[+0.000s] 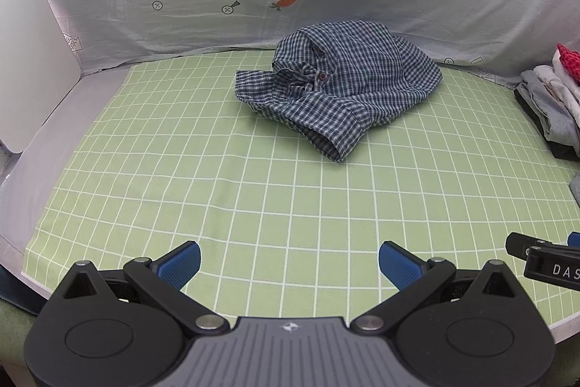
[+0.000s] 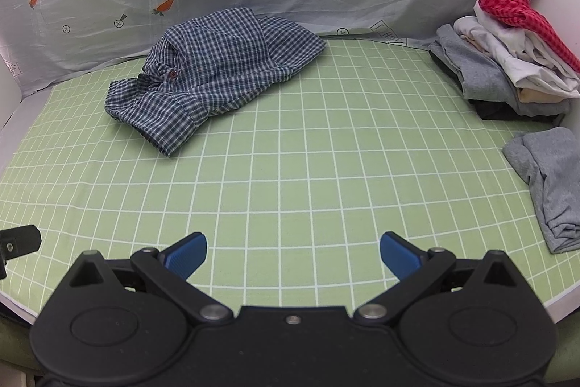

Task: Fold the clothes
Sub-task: 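Reach both tools to the checked shirt and close on its fabric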

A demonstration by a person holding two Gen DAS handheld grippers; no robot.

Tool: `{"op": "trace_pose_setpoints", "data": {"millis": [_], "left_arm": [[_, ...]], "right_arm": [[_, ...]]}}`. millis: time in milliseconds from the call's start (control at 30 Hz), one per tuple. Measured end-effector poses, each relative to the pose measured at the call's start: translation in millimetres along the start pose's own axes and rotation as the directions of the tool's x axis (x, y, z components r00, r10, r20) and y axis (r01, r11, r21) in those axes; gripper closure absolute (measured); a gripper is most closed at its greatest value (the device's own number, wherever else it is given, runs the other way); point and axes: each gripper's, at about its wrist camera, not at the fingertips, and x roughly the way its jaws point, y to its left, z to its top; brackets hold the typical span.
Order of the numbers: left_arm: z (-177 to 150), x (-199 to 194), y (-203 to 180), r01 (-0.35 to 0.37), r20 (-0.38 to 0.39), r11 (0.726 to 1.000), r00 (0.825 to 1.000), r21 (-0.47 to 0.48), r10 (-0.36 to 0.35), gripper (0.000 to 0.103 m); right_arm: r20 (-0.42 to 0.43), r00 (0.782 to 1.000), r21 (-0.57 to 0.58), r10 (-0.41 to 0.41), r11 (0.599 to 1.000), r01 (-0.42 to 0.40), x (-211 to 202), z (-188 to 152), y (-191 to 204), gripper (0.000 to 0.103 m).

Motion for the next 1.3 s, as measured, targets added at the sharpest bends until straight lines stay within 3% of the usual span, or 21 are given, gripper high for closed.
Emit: {"op": "trace_pose_setpoints", "data": {"millis": [133, 400, 633, 767, 967, 1067, 1167, 1233, 1267, 1300], "left_arm": [[6.5, 13.4, 8.8, -0.058, -0.025, 0.998, 0.998, -0.036, 0.058, 0.0], [50.5, 55.7, 57.6, -0.057, -0.045, 0.987, 0.998, -0.153, 0.051, 0.0], [98.7, 122.3, 93.3, -0.053, -0.09, 0.984, 0.995, -0.168, 0.039, 0.001], [130.9, 173.2, 109.8, -0.023, -0.133, 0.984, 0.991, -0.179, -0.001, 0.007], [177.6, 257.4, 118.8, 0.059, -0.159, 0.976, 0.983, -0.211, -0.094, 0.025], [194.5, 289.6, 114.8, 0.113, -0.147, 0.965, 0.978, -0.237, -0.151, 0.028], [203.5, 310.3, 106.6, 0.16, -0.135, 0.952, 0.97, -0.263, -0.2, 0.032], [206.3, 321.4, 99.8, 0.155, -0.149, 0.952, 0.969, -0.265, -0.199, 0.042], [206.5, 325.8, 96.4, 0.141, -0.162, 0.954, 0.969, -0.265, -0.189, 0.052], [205.5, 329.1, 93.8, 0.127, -0.176, 0.955, 0.968, -0.269, -0.178, 0.067]], "right_arm": [[-0.005, 1.0, -0.01, 0.018, 1.0, -0.018, 27.9, 13.0, 0.4, 0.0], [-0.014, 0.999, -0.086, 0.042, 0.995, -0.043, 86.6, 48.0, 40.9, 0.0], [-0.019, 0.999, -0.038, 0.042, 0.998, -0.043, 142.6, 89.1, 69.9, 0.007], [-0.014, 0.999, 0.045, 0.038, 0.998, -0.037, 181.1, 120.1, 77.9, 0.011], [-0.034, 0.999, 0.109, 0.018, 0.994, -0.015, 229.0, 145.1, 79.6, 0.019], [-0.044, 0.999, 0.14, 0.009, 0.99, -0.003, 252.9, 157.7, 80.4, 0.026], [-0.054, 0.999, 0.172, 0.0, 0.985, 0.009, 276.9, 170.2, 81.3, 0.04], [-0.061, 0.998, 0.192, -0.006, 0.981, 0.017, 292.8, 178.6, 81.8, 0.05], [-0.063, 0.998, 0.19, -0.006, 0.982, 0.017, 298.3, 181.2, 82.7, 0.054], [-0.062, 0.998, 0.165, 0.0, 0.986, 0.01, 298.2, 181.0, 84.6, 0.065]]}}
